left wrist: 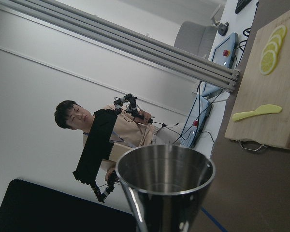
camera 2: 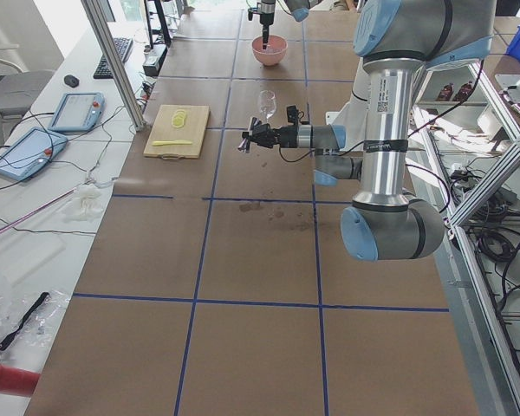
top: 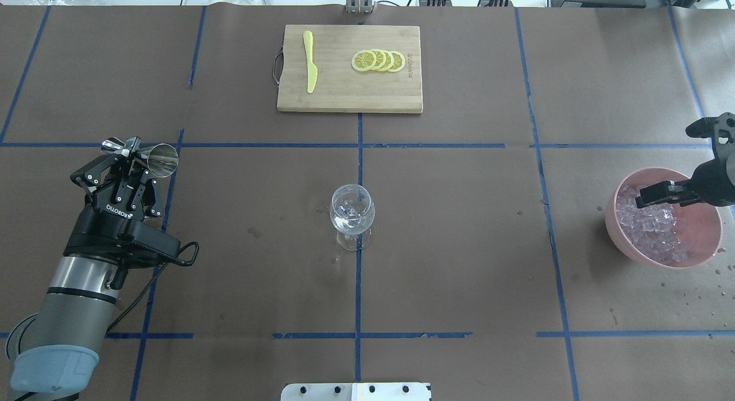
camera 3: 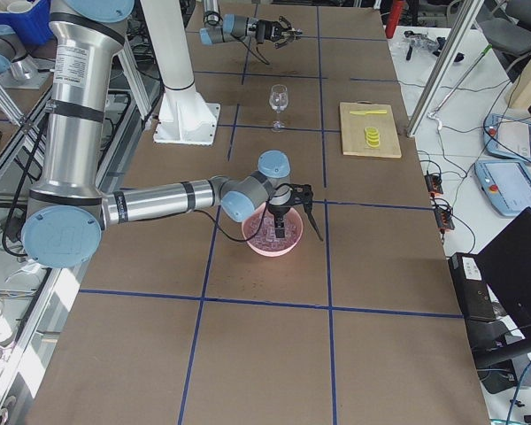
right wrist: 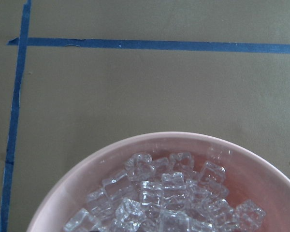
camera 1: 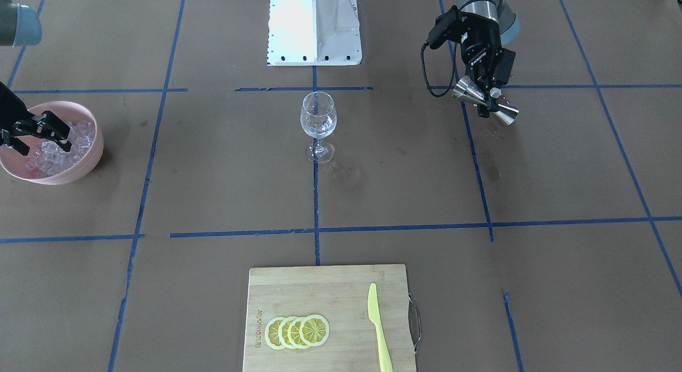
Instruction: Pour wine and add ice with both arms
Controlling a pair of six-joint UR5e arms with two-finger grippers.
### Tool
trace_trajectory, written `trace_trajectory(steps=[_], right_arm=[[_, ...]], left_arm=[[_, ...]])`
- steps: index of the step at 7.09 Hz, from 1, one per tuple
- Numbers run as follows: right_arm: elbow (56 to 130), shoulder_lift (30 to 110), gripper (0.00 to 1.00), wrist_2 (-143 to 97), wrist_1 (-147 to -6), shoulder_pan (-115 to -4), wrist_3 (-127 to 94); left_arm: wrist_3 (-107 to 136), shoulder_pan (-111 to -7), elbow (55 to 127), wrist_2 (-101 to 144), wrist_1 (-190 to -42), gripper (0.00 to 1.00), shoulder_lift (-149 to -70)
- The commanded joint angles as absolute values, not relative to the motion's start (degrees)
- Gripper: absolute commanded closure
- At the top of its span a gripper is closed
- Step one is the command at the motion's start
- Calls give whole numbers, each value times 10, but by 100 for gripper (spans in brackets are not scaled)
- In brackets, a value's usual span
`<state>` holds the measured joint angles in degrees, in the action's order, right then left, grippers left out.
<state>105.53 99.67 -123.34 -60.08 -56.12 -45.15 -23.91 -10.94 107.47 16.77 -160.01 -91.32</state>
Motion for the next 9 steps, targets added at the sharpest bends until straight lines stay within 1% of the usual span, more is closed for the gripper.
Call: trace_trajectory(steps=[1,2,4,5,6,7,9], right_arm=[[1048,997,18,-1235,-603,-559,-451],[1043,997,20,-1237,-601,-558,-450],[1042,997,27,-1238,-606,-556,-450],[1042,997,34,-1239,-606,-555,-450],[1042,998,46,-1246,-606,-555,-449],[1042,998,52,-1251,-606,-555,-447],[1042,998,53,-1251,-606,-554,-445]], left_arm=[[-238,-112,1071,168,-1615,100,-902],[-239,-112,1071,168,-1628,100,-890],[-239,-115,1071,168,-1642,100,-878],[-239,-116,1071,168,-1643,100,-876],[-238,-116,1071,169,-1650,100,-862],[-238,-119,1071,168,-1657,100,-858],[-238,-120,1071,168,-1658,100,-859]])
